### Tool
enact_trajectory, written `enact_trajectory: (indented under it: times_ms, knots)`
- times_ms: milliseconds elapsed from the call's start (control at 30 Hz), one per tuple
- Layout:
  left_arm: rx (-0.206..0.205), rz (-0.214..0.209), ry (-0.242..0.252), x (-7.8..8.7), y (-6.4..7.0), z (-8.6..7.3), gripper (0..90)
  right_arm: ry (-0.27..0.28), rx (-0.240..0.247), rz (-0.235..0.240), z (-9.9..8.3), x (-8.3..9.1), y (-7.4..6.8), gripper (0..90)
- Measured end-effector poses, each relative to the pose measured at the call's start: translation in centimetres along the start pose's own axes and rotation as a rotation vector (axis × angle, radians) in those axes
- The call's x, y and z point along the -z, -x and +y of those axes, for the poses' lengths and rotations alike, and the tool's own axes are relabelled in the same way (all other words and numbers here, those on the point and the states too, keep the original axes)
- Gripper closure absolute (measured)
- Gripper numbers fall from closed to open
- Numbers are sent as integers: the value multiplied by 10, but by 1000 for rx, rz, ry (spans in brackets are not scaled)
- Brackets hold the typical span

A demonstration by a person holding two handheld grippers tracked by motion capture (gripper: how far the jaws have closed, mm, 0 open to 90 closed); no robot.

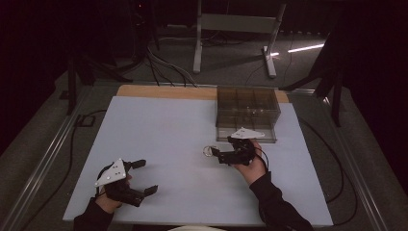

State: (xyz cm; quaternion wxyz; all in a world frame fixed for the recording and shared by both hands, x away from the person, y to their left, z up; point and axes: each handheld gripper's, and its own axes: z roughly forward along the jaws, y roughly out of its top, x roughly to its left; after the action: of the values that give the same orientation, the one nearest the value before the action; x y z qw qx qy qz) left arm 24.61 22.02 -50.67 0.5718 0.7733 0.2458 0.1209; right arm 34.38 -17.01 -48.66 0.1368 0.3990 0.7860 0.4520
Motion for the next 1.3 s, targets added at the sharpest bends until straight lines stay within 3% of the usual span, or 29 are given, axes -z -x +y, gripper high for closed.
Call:
enact_trajectory:
  times_ms: [67,200,333,367,833,1100,1300]
  knots:
    - [-4,1,-4,0,0,0,6,-13,-7,-3,-1,-2,1,200]
    - [2,2,0,0,0,0,6,-42,-34,-34,-6,-10,7,350]
    - [-2,-2,0,0,0,0,6,-58,-40,-54,-8,-14,9,424]
    - [-4,-1,-2,-1,0,0,6,-72,-64,-54,-10,-17,11,484]
    - [-11,-5,-9,-2,1,0,6,-159,-42,-127,-20,-42,11,651]
    - [-14,-5,-9,-2,2,0,6,-168,4,-151,-20,-48,5,736]
    - [-13,-3,-14,-2,1,0,6,-174,6,-181,-19,-49,5,810]
